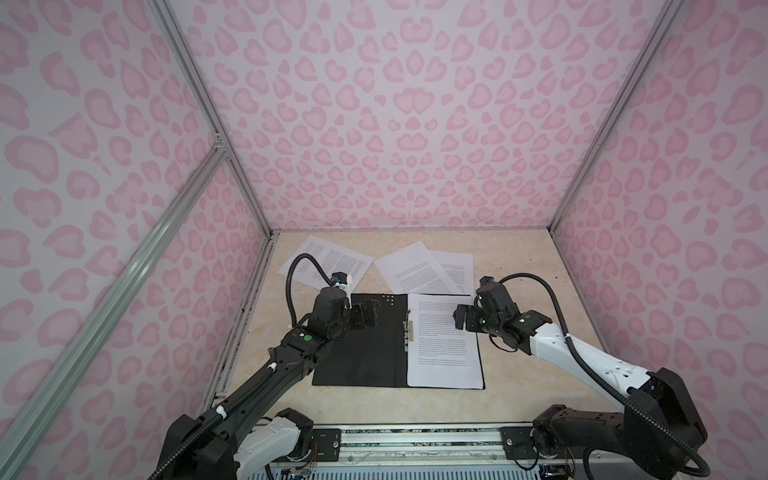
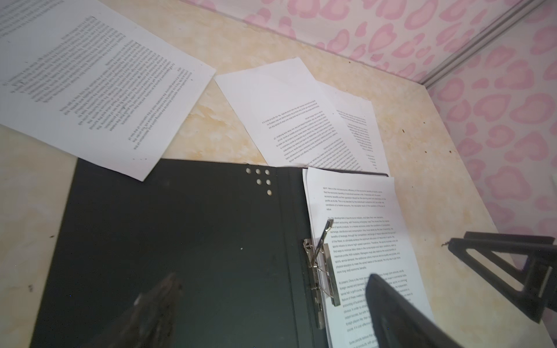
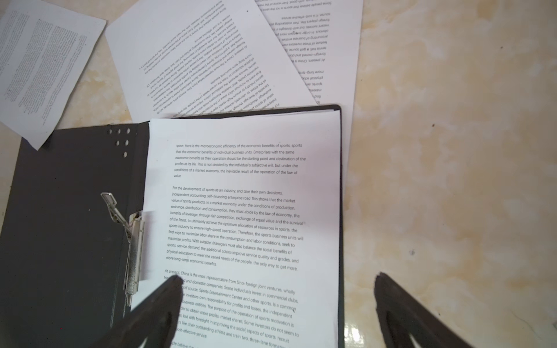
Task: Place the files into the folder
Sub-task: 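Release the sheet with the right gripper while the left moves toward far sheets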
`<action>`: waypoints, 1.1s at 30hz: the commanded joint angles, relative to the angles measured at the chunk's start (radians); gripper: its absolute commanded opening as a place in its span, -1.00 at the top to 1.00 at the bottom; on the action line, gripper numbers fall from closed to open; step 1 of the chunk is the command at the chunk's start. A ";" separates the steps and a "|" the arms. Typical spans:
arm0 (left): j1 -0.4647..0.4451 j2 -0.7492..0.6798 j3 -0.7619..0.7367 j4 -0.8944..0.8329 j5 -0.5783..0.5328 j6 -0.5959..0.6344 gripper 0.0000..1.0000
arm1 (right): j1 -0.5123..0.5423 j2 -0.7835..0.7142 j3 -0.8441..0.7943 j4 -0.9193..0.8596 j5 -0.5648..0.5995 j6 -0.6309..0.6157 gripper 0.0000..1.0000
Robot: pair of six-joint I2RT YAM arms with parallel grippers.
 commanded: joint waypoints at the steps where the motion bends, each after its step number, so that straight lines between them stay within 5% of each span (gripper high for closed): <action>1: 0.059 -0.030 -0.023 -0.023 -0.057 -0.054 -0.94 | -0.002 0.010 -0.006 0.018 -0.033 -0.045 -0.97; 8: 0.266 0.058 0.029 -0.032 0.054 -0.151 -0.94 | -0.001 0.032 -0.042 0.086 -0.090 -0.080 -0.96; 17: 0.432 0.382 0.185 0.009 0.158 -0.209 -0.97 | -0.003 0.019 -0.079 0.123 -0.145 -0.106 -0.94; 33: 0.526 0.748 0.333 0.187 0.301 -0.276 -0.99 | -0.051 -0.067 -0.154 0.160 -0.159 -0.146 -0.94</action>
